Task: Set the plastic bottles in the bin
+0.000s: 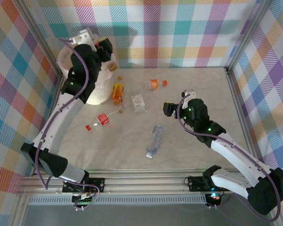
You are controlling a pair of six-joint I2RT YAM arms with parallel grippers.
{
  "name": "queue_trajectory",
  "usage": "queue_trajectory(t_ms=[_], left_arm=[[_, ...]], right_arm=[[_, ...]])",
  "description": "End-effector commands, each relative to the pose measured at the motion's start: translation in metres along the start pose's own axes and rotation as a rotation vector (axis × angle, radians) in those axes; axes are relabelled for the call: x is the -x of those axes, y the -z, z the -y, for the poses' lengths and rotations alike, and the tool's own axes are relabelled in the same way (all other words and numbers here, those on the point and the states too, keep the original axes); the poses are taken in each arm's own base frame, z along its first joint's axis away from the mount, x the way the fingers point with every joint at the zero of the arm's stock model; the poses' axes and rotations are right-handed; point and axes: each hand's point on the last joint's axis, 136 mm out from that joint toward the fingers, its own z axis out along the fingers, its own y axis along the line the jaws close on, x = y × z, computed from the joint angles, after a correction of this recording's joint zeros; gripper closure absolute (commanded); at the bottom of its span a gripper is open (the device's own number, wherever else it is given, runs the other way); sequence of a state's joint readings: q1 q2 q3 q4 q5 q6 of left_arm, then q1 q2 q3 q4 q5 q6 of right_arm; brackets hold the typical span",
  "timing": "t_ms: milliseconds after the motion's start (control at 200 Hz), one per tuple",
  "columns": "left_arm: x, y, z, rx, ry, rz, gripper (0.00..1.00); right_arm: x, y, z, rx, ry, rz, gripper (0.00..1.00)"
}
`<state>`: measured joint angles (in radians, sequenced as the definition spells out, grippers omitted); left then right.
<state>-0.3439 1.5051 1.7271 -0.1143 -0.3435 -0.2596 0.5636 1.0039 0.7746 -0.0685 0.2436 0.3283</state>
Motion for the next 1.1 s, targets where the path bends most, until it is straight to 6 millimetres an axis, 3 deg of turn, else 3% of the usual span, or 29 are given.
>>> queue_trajectory(t_ms=[0, 225, 380, 570, 695, 800, 1095], left_arm=[[0.033, -0.022, -0.022, 0.048, 0.090, 0.102, 0.46], [0.034, -0.079, -0.081, 0.191, 0.305, 0.167, 0.44], [0.006, -0.120, -0.123, 0.284, 0.495, 0.153, 0.46], [-0.022, -0.148, -0.159, 0.390, 0.673, 0.181, 0.43], [-0.037, -0.155, -0.177, 0.469, 0.756, 0.206, 0.33], [-0.039, -0.161, -0.178, 0.484, 0.749, 0.176, 0.14], [-0.022, -0.136, -0.170, 0.491, 0.648, 0.129, 0.04]], right_arm=[[0.004, 0.007, 0.002, -0.005, -0.022, 0.031, 0.00], [0.004, 0.014, 0.007, -0.018, -0.032, 0.045, 0.00], [0.011, 0.016, 0.004, -0.011, -0.016, 0.058, 0.00], [0.016, 0.015, 0.001, -0.006, -0.023, 0.055, 0.00], [0.016, 0.017, 0.001, -0.004, -0.025, 0.053, 0.00], [0.016, 0.019, 0.005, -0.028, -0.046, 0.047, 0.00], [0.006, 0.017, 0.019, -0.093, -0.113, 0.032, 0.00]])
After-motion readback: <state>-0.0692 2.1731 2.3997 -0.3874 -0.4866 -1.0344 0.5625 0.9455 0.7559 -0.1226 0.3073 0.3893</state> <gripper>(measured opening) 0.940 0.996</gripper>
